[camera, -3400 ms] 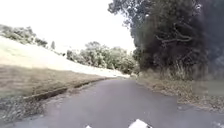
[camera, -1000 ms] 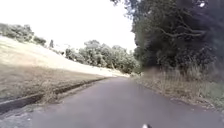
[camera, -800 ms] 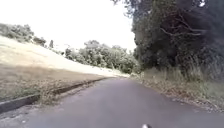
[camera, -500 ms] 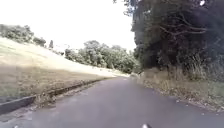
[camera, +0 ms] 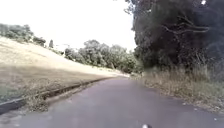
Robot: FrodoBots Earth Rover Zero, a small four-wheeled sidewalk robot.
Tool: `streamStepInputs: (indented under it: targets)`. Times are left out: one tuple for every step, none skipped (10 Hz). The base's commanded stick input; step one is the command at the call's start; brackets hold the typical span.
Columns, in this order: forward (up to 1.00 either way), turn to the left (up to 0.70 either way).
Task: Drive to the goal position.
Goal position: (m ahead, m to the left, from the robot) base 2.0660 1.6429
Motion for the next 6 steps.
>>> streamStepInputs:
  targets:
    - [0.45, 0.00]
    - [0.45, 0.00]
    - [0.45, 0.00]
    - [0.45, 0.00]
    - [0.45, 0.00]
    - [0.45, 0.00]
